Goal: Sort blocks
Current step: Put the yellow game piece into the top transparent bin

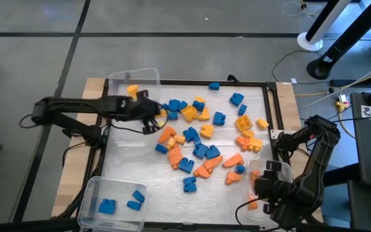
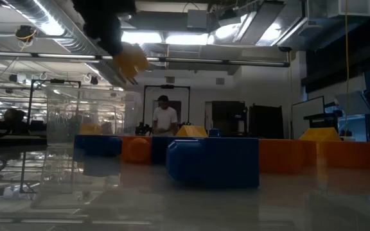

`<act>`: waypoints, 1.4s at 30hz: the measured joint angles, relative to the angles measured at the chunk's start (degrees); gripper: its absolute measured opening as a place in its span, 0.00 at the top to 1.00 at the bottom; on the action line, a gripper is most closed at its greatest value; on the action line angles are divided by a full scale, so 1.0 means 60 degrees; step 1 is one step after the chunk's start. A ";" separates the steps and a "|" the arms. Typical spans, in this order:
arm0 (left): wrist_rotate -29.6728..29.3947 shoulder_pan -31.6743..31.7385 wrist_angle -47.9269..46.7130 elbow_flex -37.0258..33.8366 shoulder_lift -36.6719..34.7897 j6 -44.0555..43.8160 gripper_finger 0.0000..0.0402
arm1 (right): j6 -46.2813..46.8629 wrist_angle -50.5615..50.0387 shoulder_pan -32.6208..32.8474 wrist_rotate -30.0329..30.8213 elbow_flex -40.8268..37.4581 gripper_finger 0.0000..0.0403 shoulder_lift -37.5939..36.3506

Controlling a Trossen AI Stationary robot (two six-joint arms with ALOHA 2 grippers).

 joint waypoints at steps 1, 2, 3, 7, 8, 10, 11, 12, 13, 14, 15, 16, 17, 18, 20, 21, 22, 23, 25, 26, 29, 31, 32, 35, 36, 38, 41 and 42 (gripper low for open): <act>-0.0225 0.0047 -0.0018 0.0000 -0.0261 -0.0113 1.00 | -0.0122 0.0008 -0.0003 0.0347 0.0079 0.52 0.0000; -0.0475 0.0107 -0.0028 0.0000 -0.0500 -0.0187 1.00 | -0.0302 0.0005 -0.0038 0.0678 0.0155 0.52 0.0000; -0.0718 0.0185 -0.0031 0.0000 -0.0758 -0.0290 1.00 | -0.0467 0.0007 -0.0110 0.0971 0.0234 0.52 0.0000; -0.1423 0.0657 -0.0125 0.0000 -0.1499 -0.0650 1.00 | -0.1500 0.0013 -0.0607 0.1756 0.0517 0.52 0.0000; -0.1502 0.0860 -0.0209 0.0000 -0.1640 -0.0753 1.00 | -0.1858 0.0008 -0.0803 0.1984 0.0570 0.52 0.0000; -0.1605 0.1270 -0.0469 0.0000 -0.1797 -0.0895 1.00 | -0.2593 0.0013 -0.1269 0.2471 0.0636 0.52 0.0000; -0.1640 0.1513 -0.0594 0.0000 -0.1831 -0.0923 1.00 | -0.2985 0.0009 -0.1539 0.2665 0.0649 0.52 0.0000; -0.1658 0.1745 -0.0748 0.0000 -0.1836 -0.0932 0.99 | -0.3425 0.0006 -0.1836 0.2823 0.0649 0.52 0.0000; -0.1659 0.1976 -0.0875 0.0000 -0.1832 -0.0938 0.99 | -0.3928 0.0009 -0.2142 0.2904 0.0649 0.52 0.0000; -0.1656 0.2232 -0.0954 0.0000 -0.1811 -0.0938 0.99 | -0.4480 0.0015 -0.2497 0.2908 0.0649 0.52 0.0000; -0.1660 0.2468 -0.1000 0.0000 -0.1757 -0.0938 0.99 | -0.5063 0.0052 -0.2871 0.2888 0.0649 0.52 0.0000; -0.1656 0.2713 -0.1014 0.0000 -0.1704 -0.0916 0.99 | -0.5667 0.0138 -0.3278 0.2889 0.0649 0.52 0.0000; -0.1656 0.2943 -0.1015 0.0000 -0.1634 -0.0862 0.99 | -0.6312 0.0330 -0.3697 0.2877 0.0649 0.52 0.0000; -0.1656 0.3158 -0.1012 0.0000 -0.1563 -0.0761 0.99 | -0.7037 0.0634 -0.4138 0.2823 0.0649 0.52 0.0000; -0.1658 0.3561 -0.1004 0.0000 -0.1428 -0.0599 0.99 | -0.8643 0.1449 -0.5059 0.2561 0.0649 0.52 0.0000; -0.1660 0.3760 -0.1001 0.0000 -0.1357 -0.0525 0.98 | -0.9555 0.1936 -0.5521 0.2343 0.0649 0.52 0.0000; -0.1660 0.3957 -0.1003 0.0000 -0.1278 -0.0409 0.98 | -1.0480 0.2452 -0.6016 0.2072 0.0649 0.52 0.0000; -0.1656 0.4121 -0.1004 0.0000 -0.1204 -0.0352 0.98 | -1.1383 0.3017 -0.6481 0.1737 0.0649 0.52 0.0000; -0.1656 0.4413 -0.1002 0.0000 -0.1060 -0.0156 0.98 | -1.3109 0.4158 -0.7448 0.0959 0.0649 0.52 0.0000; -0.1656 0.4539 -0.1002 0.0000 -0.0990 -0.0110 0.98 | -1.3870 0.4700 -0.7926 0.0549 0.0649 0.52 0.0004; -0.1653 0.4819 -0.1016 0.0000 -0.0773 0.0207 0.97 | -1.5805 0.6077 -0.9272 -0.0622 0.0649 0.52 0.0067; -0.1536 0.4966 -0.1105 0.0000 -0.0612 0.0479 0.93 | -1.6729 0.6670 -1.0110 -0.1261 0.0649 0.52 0.0134; -0.1425 0.5051 -0.1159 0.0000 -0.0535 0.0556 0.90 | -1.7028 0.6976 -1.0539 -0.1534 0.0655 0.52 0.0180; -0.1358 0.5222 -0.1302 0.0000 -0.0275 0.0619 0.81 | -1.7611 0.7472 -1.1662 -0.2639 0.0656 0.52 0.0449; -0.1354 0.5277 -0.1307 0.0000 -0.0205 0.0678 0.77 | -1.7757 0.7700 -1.2000 -0.3114 0.0656 0.52 0.0571; -0.1341 0.5341 -0.1274 -0.0004 -0.0090 0.0816 0.72 | -1.7974 0.7795 -1.2567 -0.3917 0.0653 0.52 0.0889; -0.1317 0.5337 -0.1162 -0.0004 0.0031 0.0787 0.67 | -1.8529 0.7950 -1.3116 -0.4730 0.0653 0.52 0.1470; -0.1205 0.5337 -0.1160 -0.0004 0.0047 0.0761 0.66 | -1.8626 0.7920 -1.3245 -0.4860 0.0652 0.52 0.1689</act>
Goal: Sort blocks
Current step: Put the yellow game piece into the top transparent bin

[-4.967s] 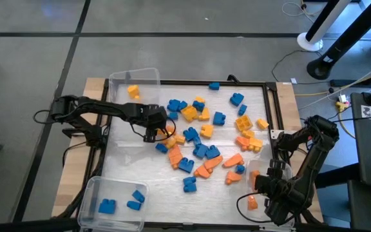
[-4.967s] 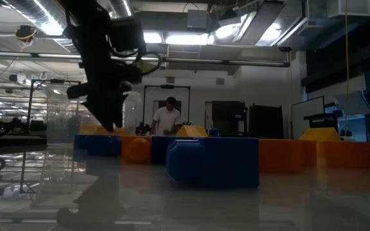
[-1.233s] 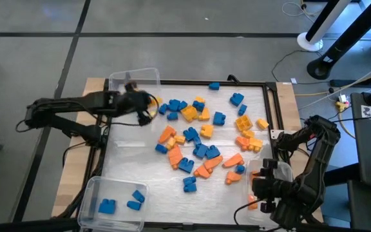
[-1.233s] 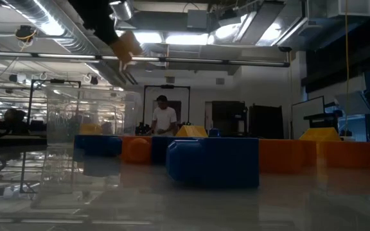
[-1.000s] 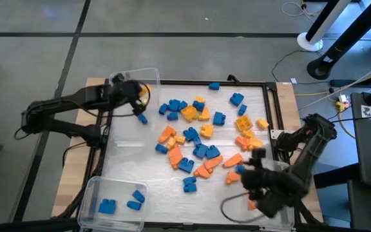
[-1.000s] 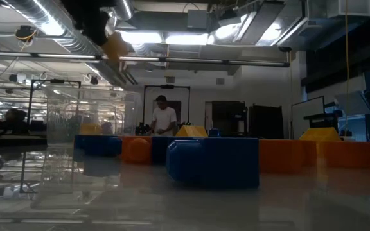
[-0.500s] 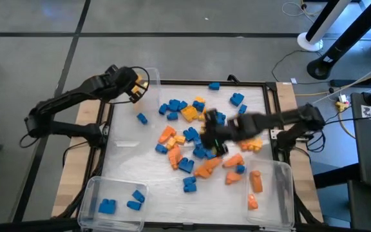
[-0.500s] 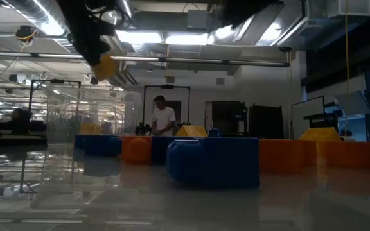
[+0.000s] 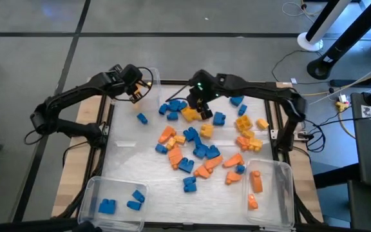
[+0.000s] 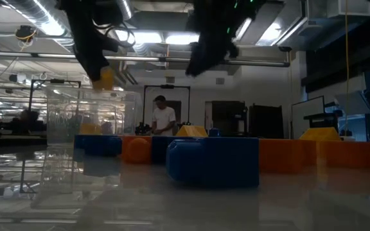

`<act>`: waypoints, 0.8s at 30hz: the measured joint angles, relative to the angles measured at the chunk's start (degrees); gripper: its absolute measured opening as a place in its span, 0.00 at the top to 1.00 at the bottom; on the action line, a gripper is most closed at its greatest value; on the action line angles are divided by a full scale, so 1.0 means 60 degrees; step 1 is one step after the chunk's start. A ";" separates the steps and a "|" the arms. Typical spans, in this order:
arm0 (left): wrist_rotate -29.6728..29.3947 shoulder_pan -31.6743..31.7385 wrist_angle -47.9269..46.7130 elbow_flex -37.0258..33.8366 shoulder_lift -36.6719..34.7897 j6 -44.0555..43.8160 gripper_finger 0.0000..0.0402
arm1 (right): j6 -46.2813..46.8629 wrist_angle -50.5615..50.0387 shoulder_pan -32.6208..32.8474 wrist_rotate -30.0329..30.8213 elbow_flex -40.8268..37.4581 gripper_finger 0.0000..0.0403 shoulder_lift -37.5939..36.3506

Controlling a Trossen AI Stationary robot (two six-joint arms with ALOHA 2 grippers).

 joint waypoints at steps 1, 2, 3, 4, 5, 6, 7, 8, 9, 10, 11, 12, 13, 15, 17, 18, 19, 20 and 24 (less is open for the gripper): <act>0.0183 0.0000 -0.0001 0.0000 0.0003 -0.0080 0.65 | -0.0134 -0.0005 -0.0116 -0.0101 -0.0003 0.52 0.0234; 0.0413 0.0000 -0.0011 0.0000 0.0003 -0.0151 0.65 | -0.0195 0.0012 -0.0201 -0.0177 -0.0003 0.52 0.0454; 0.0703 0.0000 -0.0008 0.0000 0.0000 -0.0215 0.64 | -0.0249 0.0006 -0.0287 -0.0292 -0.0006 0.52 0.0645; 0.1027 0.0000 -0.0035 0.0000 0.0000 -0.0274 0.64 | -0.0356 0.0006 -0.0359 -0.0366 -0.0007 0.52 0.0812; 0.1352 0.0000 -0.0109 0.0000 0.0000 -0.0283 0.64 | -0.0453 0.0016 -0.0412 -0.0435 -0.0007 0.52 0.0981; 0.1613 -0.0004 -0.0174 0.0000 0.0000 -0.0272 0.64 | -0.0524 0.0016 -0.0437 -0.0489 -0.0007 0.52 0.1135; 0.1759 -0.0004 -0.0186 0.0000 0.0000 -0.0242 0.64 | -0.0619 0.0016 -0.0488 -0.0517 -0.0007 0.52 0.1286; 0.1797 -0.0005 -0.0199 0.0000 0.0000 -0.0203 0.64 | -0.0656 0.0003 -0.0523 -0.0528 -0.0007 0.52 0.1416; 0.1812 -0.0007 -0.0253 0.0000 0.0000 -0.0202 0.64 | -0.0660 -0.0009 -0.0514 -0.0530 -0.0007 0.52 0.1535; 0.1814 -0.0007 -0.0326 0.0000 0.0000 -0.0202 0.64 | -0.0664 0.0000 -0.0514 -0.0550 -0.0007 0.52 0.1636; 0.1804 -0.0004 -0.0406 0.0000 0.0000 -0.0188 0.64 | -0.0664 -0.0002 -0.0514 -0.0585 -0.0007 0.52 0.1706; 0.1779 -0.0004 -0.0471 0.0000 0.0000 -0.0139 0.64 | -0.0666 -0.0006 -0.0514 -0.0586 -0.0007 0.52 0.1763; 0.1741 -0.0004 -0.0542 0.0000 0.0000 -0.0094 0.64 | -0.0667 -0.0002 -0.0514 -0.0586 -0.0007 0.52 0.1814; 0.1741 -0.0004 -0.0763 0.0000 0.0015 -0.0056 0.64 | -0.0667 -0.0008 -0.0512 -0.0585 -0.0007 0.52 0.1880; 0.1738 -0.0004 -0.0937 0.0004 0.0079 -0.0074 0.64 | -0.0617 -0.0064 -0.0514 -0.0460 -0.0007 0.52 0.1888; 0.1738 0.0012 -0.1087 0.0004 0.0126 -0.0096 0.64 | -0.0432 -0.0068 -0.0511 -0.0266 -0.0007 0.52 0.1888; 0.1727 0.0029 -0.1167 0.0004 0.0170 -0.0113 0.64 | -0.0141 -0.0064 -0.0511 -0.0026 -0.0007 0.52 0.1884; 0.1723 0.0033 -0.1230 0.0004 0.0203 -0.0138 0.64 | 0.0142 -0.0084 -0.0511 0.0214 -0.0007 0.52 0.1887; 0.1708 0.0044 -0.1310 0.0004 0.0334 -0.0019 0.64 | 0.0834 -0.0316 -0.0589 0.1153 -0.0007 0.52 0.1884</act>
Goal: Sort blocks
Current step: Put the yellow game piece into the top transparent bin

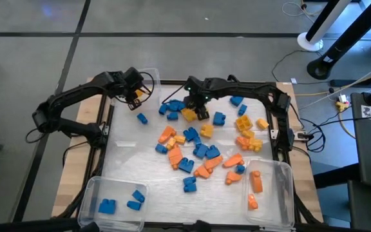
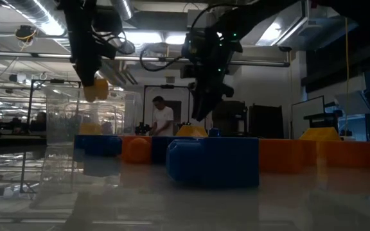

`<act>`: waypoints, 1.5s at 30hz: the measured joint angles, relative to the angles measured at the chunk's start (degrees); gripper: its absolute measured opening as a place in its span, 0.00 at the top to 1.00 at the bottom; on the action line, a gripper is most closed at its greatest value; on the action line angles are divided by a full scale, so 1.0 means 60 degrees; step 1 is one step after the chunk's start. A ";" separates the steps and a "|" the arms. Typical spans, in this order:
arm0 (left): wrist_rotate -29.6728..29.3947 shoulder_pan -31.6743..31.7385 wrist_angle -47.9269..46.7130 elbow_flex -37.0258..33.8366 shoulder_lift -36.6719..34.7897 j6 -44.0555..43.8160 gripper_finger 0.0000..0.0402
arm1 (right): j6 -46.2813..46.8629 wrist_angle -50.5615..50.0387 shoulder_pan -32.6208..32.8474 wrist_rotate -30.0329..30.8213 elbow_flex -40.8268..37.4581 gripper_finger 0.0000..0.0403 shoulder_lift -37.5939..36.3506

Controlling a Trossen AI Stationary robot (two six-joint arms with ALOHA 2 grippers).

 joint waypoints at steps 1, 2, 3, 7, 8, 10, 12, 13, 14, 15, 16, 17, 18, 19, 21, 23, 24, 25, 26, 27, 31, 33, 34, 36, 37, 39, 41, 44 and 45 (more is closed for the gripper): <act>-0.0001 -0.0002 0.0013 0.0000 0.0027 0.0099 0.64 | 0.0059 -0.0070 -0.0069 0.0108 0.0000 0.52 0.0002; 0.0001 -0.0004 -0.0005 0.0000 0.0062 0.0141 0.64 | 0.0118 -0.0113 -0.0128 0.0104 0.0000 0.52 0.0000; 0.0004 -0.0004 -0.0026 0.0000 0.0102 0.0192 0.64 | 0.0299 -0.0117 -0.0139 0.0104 0.0000 0.52 0.0000; 0.0011 -0.0004 -0.0031 0.0000 0.0204 0.0371 0.64 | 0.0853 -0.0116 -0.0412 0.0103 0.0000 0.52 0.0000; 0.0010 -0.0004 -0.0019 0.0000 0.0212 0.0463 0.64 | 0.0950 -0.0113 -0.0478 0.0097 0.0000 0.52 0.0000; 0.0009 -0.0004 0.0013 0.0000 0.0216 0.0684 0.64 | 0.0990 -0.0113 -0.0617 0.0100 0.0000 0.52 0.0000; 0.0004 -0.0004 0.0082 0.0000 0.0216 0.0787 0.64 | 0.0996 -0.0111 -0.0704 0.0104 0.0000 0.52 0.0000; 0.0004 -0.0004 0.0075 0.0000 0.0216 0.0861 0.64 | 0.0998 -0.0109 -0.0752 0.0104 0.0000 0.52 0.0000; 0.0004 -0.0004 0.0075 0.0000 0.0216 0.0907 0.64 | 0.1005 -0.0109 -0.0773 0.0103 0.0000 0.52 0.0000; 0.0004 -0.0004 0.0104 0.0000 0.0216 0.0968 0.64 | 0.1006 -0.0113 -0.0816 0.0120 0.0000 0.52 0.0000; 0.0004 -0.0004 0.0139 0.0000 0.0216 0.1046 0.64 | 0.1009 -0.0109 -0.0822 0.0111 0.0000 0.52 0.0000; 0.0003 -0.0004 0.0149 0.0000 0.0216 0.1072 0.64 | 0.1009 -0.0109 -0.0822 0.0141 0.0000 0.52 0.0000; 0.0003 -0.0004 0.0157 0.0000 0.0216 0.1093 0.64 | 0.1009 -0.0108 -0.0819 0.0139 0.0000 0.52 0.0000; 0.0001 -0.0004 0.0194 0.0000 0.0216 0.1178 0.64 | 0.1009 -0.0108 -0.0818 0.0139 0.0000 0.52 0.0000; -0.0003 -0.0004 0.0318 0.0000 0.0216 0.1437 0.64 | 0.1009 -0.0109 -0.0793 0.0137 0.0000 0.52 0.0000; -0.0006 -0.0004 0.0294 0.0000 0.0216 0.1461 0.63 | 0.1009 -0.0105 -0.0793 0.0134 0.0000 0.52 0.0000; -0.0040 -0.0004 0.0299 0.0000 0.0216 0.1460 0.62 | 0.1009 -0.0109 -0.0793 0.0134 0.0000 0.52 0.0000; -0.0147 -0.0005 0.0304 0.0000 0.0227 0.1468 0.60 | 0.1009 -0.0109 -0.0793 0.0134 0.0000 0.52 0.0000; -0.0309 -0.0007 0.0301 0.0000 0.0232 0.1485 0.59 | 0.1009 -0.0109 -0.0793 0.0134 0.0000 0.52 0.0000; -0.0509 -0.0007 0.0306 0.0000 0.0234 0.1503 0.56 | 0.1009 -0.0106 -0.0793 0.0131 0.0000 0.52 0.0000; -0.1263 -0.0004 0.0485 0.0000 0.0234 0.1690 0.48 | 0.1009 -0.0109 -0.0793 0.0130 0.0000 0.52 0.0000; -0.1602 -0.0004 0.0650 0.0000 0.0231 0.1645 0.45 | 0.1009 -0.0109 -0.0793 0.0130 0.0000 0.52 0.0000; -0.1646 -0.0007 0.0667 0.0000 0.0226 0.1712 0.44 | 0.1005 -0.0113 -0.0793 0.0130 0.0000 0.52 0.0000; -0.1640 -0.0004 0.0742 0.0000 0.0201 0.2034 0.44 | 0.1009 -0.0113 -0.0793 0.0130 0.0000 0.52 0.0000; -0.1599 -0.0004 0.0750 0.0000 0.0176 0.2232 0.44 | 0.1009 -0.0113 -0.0793 0.0130 0.0000 0.52 -0.0001; -0.1291 -0.0004 0.0731 0.0000 0.0147 0.2673 0.44 | 0.1008 -0.0116 -0.0793 0.0130 0.0000 0.52 -0.0004; -0.0701 0.0016 0.0691 0.0000 0.0129 0.2945 0.45 | 0.1007 -0.0115 -0.0793 0.0128 0.0000 0.52 -0.0004; 0.0521 0.0071 0.0702 0.0000 0.0095 0.3364 0.45 | 0.1005 -0.0119 -0.0793 0.0124 0.0000 0.52 -0.0004; 0.0877 0.0085 0.0720 0.0000 0.0084 0.3458 0.46 | 0.1006 -0.0120 -0.0793 0.0123 0.0000 0.52 -0.0004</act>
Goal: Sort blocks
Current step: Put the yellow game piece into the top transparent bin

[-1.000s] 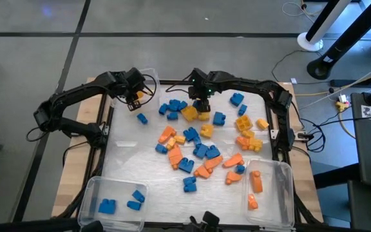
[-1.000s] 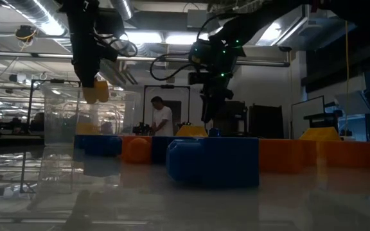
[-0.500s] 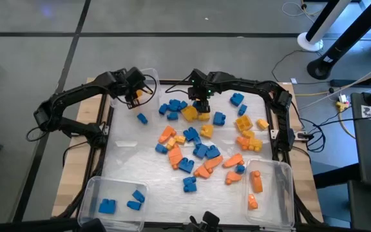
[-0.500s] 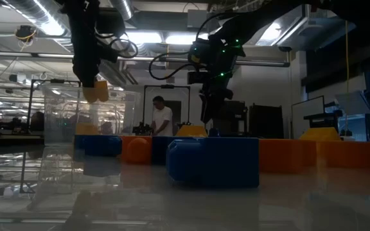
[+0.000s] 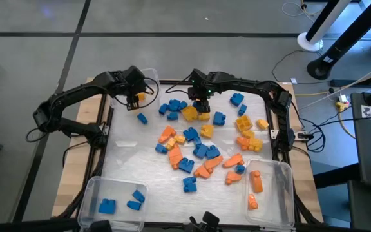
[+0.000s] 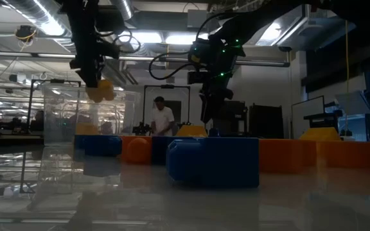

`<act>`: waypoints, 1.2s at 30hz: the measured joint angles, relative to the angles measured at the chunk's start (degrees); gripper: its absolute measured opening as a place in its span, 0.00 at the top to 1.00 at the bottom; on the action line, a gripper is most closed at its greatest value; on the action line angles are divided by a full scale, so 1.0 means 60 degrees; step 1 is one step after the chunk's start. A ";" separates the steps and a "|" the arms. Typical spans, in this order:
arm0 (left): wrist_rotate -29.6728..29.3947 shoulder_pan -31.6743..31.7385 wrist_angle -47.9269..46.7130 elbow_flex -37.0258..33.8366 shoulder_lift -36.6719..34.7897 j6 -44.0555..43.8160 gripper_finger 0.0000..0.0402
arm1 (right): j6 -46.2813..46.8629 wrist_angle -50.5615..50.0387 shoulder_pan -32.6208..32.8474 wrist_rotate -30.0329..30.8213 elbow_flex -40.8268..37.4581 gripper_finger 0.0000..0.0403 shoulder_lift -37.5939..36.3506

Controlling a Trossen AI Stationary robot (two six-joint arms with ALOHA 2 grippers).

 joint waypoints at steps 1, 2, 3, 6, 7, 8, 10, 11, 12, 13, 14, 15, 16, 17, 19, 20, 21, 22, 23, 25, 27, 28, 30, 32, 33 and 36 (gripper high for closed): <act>0.0312 0.0023 0.0007 0.0000 -0.0019 0.0150 0.46 | 0.0000 -0.0005 0.0000 0.0000 0.0000 0.52 -0.0004; 0.0465 0.0044 0.0017 0.0000 -0.0053 0.0258 0.46 | 0.0002 -0.0012 0.0000 0.0000 0.0000 0.52 -0.0007; 0.0501 0.0049 0.0081 0.0000 -0.0094 0.0399 0.46 | -0.0001 -0.0015 0.0000 0.0000 0.0000 0.52 -0.0007; 0.0508 0.0057 0.0219 -0.0004 -0.0244 0.0634 0.46 | -0.0001 -0.0018 0.0000 0.0000 0.0000 0.52 -0.0011; 0.0505 0.0064 0.0327 -0.0007 -0.0335 0.0709 0.46 | -0.0001 -0.0021 0.0000 -0.0002 0.0000 0.52 -0.0011; 0.0505 0.0064 0.0428 -0.0004 -0.0431 0.0870 0.46 | -0.0001 -0.0022 0.0000 -0.0002 0.0000 0.52 -0.0011; 0.0499 0.0064 0.0438 -0.0004 -0.0649 0.1200 0.46 | -0.0005 -0.0021 0.0000 -0.0004 0.0000 0.52 -0.0011; 0.0490 0.0076 0.0482 -0.0004 -0.0742 0.1319 0.46 | -0.0005 -0.0022 0.0000 -0.0003 0.0000 0.52 -0.0011; 0.0490 0.0116 0.0520 -0.0004 -0.0831 0.1415 0.46 | -0.0005 -0.0022 0.0000 -0.0004 0.0000 0.52 -0.0011; 0.0491 0.0170 0.0503 -0.0004 -0.0904 0.1431 0.46 | -0.0005 -0.0022 0.0000 -0.0004 0.0000 0.52 -0.0011; 0.0489 0.0223 0.0460 -0.0004 -0.0964 0.1378 0.46 | -0.0005 -0.0022 0.0000 -0.0003 0.0000 0.52 -0.0011; 0.0470 0.0289 0.0396 0.0000 -0.0993 0.1232 0.46 | -0.0005 -0.0022 0.0000 -0.0004 0.0000 0.52 -0.0011; 0.0470 0.0352 0.0303 0.0000 -0.1001 0.1117 0.46 | -0.0005 -0.0022 0.0000 -0.0004 0.0000 0.52 -0.0011; 0.0461 0.0410 0.0149 0.0000 -0.1001 0.0902 0.46 | -0.0005 -0.0025 0.0000 -0.0004 0.0000 0.52 -0.0011; 0.0458 0.0505 -0.0067 0.0000 -0.0984 0.0369 0.46 | -0.0005 -0.0022 0.0000 -0.0004 0.0000 0.52 -0.0011; 0.0464 0.0536 -0.0085 0.0000 -0.0960 0.0027 0.46 | -0.0005 -0.0022 0.0000 -0.0004 0.0000 0.52 -0.0011; 0.0462 0.0545 -0.0081 0.0000 -0.0934 -0.0392 0.46 | -0.0005 -0.0022 0.0000 -0.0004 0.0000 0.52 -0.0011; 0.0463 0.0545 -0.0087 -0.0004 -0.0922 -0.0789 0.46 | -0.0005 -0.0022 0.0000 -0.0004 0.0000 0.52 -0.0011; 0.0464 0.0545 -0.0088 -0.0004 -0.0921 -0.1072 0.46 | -0.0005 -0.0022 0.0000 -0.0004 0.0000 0.52 -0.0011; 0.0467 0.0543 -0.0089 -0.0004 -0.0925 -0.1330 0.46 | -0.0005 -0.0025 0.0000 -0.0004 0.0000 0.52 -0.0011; 0.0465 0.0527 -0.0099 -0.0004 -0.0925 -0.1409 0.46 | -0.0005 -0.0025 0.0000 -0.0004 0.0000 0.52 -0.0011; 0.0465 0.0527 -0.0091 -0.0007 -0.0925 -0.1444 0.46 | -0.0005 -0.0022 0.0000 -0.0032 0.0000 0.52 -0.0011; 0.0465 0.0527 0.0166 -0.0164 -0.0939 -0.1490 0.46 | -0.0005 0.0031 0.0017 -0.0282 0.0000 0.52 -0.0011; 0.0461 0.0527 0.0288 -0.0409 -0.0927 -0.1484 0.46 | -0.0001 0.0173 0.0100 -0.0658 0.0000 0.52 -0.0011; 0.0459 0.0527 0.0308 -0.0499 -0.0923 -0.1388 0.46 | -0.0001 0.0284 0.0153 -0.0754 0.0000 0.52 -0.0011; 0.0402 0.0527 0.0454 -0.0721 -0.0925 -0.1055 0.46 | -0.0092 0.0474 0.0459 -0.0861 0.0161 0.52 -0.0011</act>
